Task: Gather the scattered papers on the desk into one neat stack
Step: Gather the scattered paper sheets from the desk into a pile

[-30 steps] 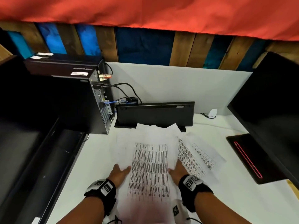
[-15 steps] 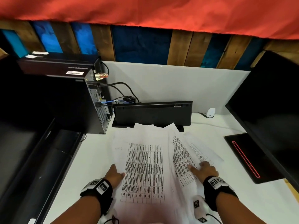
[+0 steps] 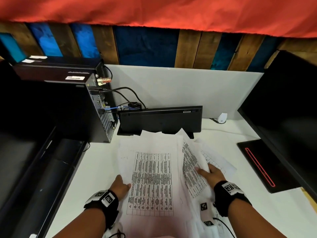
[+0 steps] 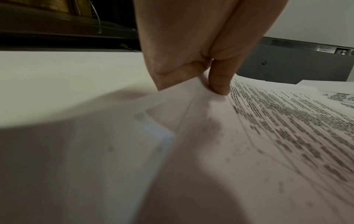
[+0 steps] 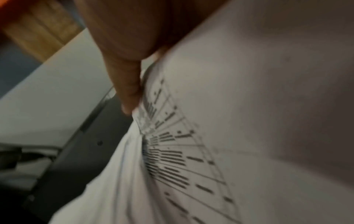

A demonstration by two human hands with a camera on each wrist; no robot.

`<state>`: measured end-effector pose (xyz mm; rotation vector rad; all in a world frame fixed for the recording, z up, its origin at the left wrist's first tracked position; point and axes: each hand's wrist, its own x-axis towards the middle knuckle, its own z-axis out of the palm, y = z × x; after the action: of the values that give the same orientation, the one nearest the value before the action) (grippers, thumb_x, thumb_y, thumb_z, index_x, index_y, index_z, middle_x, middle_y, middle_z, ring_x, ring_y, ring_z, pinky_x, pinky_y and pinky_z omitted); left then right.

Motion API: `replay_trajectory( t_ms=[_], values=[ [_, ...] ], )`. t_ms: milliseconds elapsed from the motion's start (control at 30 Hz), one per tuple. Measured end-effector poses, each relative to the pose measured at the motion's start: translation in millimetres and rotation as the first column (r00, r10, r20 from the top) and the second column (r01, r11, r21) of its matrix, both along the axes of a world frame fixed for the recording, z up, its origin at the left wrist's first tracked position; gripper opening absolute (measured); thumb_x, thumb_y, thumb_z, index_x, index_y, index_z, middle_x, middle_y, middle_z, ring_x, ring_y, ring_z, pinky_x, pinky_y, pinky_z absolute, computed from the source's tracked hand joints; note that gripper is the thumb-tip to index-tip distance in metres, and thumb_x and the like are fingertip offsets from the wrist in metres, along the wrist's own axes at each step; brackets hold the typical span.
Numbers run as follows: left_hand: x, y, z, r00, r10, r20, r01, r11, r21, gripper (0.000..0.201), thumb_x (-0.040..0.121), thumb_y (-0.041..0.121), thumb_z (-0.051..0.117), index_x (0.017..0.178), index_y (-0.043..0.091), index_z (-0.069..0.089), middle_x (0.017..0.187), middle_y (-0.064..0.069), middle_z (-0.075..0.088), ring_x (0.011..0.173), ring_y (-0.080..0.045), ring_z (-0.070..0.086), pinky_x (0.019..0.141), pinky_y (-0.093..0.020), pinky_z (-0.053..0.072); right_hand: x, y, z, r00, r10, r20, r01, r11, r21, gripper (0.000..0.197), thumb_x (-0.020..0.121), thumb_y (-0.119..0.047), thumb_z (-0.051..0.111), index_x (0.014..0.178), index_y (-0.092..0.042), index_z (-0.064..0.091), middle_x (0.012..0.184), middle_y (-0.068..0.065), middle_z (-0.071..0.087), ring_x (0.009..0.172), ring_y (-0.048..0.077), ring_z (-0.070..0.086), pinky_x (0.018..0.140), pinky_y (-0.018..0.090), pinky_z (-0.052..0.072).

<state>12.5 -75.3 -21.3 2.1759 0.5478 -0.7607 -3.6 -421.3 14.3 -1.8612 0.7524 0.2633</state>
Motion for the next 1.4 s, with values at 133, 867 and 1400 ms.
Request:
replay_trajectory(
  t_ms=[133,867,1400],
  values=[
    [-1,-1,2,1.000,0.011,-0.003,-0.011,1.000,-0.011,0.056,0.096,0.018,0.051,0.139,-0.005,0.023,0.148,-0.024,0.033,0.138,-0.033,0.034,0.110,-0.037,0.030,9,-7,17,0.999,0.037,0.040,-0.031,0.988,-0.153,0.012,0.074,-0.007,0.076,0.078,-0.014,0.067,0.083,0.012,0.070,0.073,0.024,0.064,0.080,0.041,0.056],
    [-3,-5,9,0.959,0.281,-0.048,-0.277,0.878,-0.389,0.084,0.089,0.070,0.026,0.154,0.018,0.014,0.161,-0.008,0.013,0.149,-0.025,0.014,0.120,-0.043,0.010,-27,88,4,0.959,0.256,-0.120,-0.275,0.943,-0.188,0.060,0.085,-0.013,0.064,0.139,-0.011,0.038,0.131,0.009,0.056,0.097,0.019,0.060,0.071,0.018,0.050],
    [3,1,-9,0.999,-0.042,0.012,0.042,0.999,0.004,0.062,0.091,0.018,0.061,0.136,-0.005,0.026,0.138,-0.022,0.043,0.129,-0.033,0.043,0.108,-0.036,0.034,-19,-15,-24,0.879,-0.291,-0.377,0.245,0.955,-0.166,0.123,0.031,-0.053,0.090,0.131,0.003,0.044,0.121,0.021,0.061,0.106,0.037,0.062,0.096,0.049,0.047]
  ],
)
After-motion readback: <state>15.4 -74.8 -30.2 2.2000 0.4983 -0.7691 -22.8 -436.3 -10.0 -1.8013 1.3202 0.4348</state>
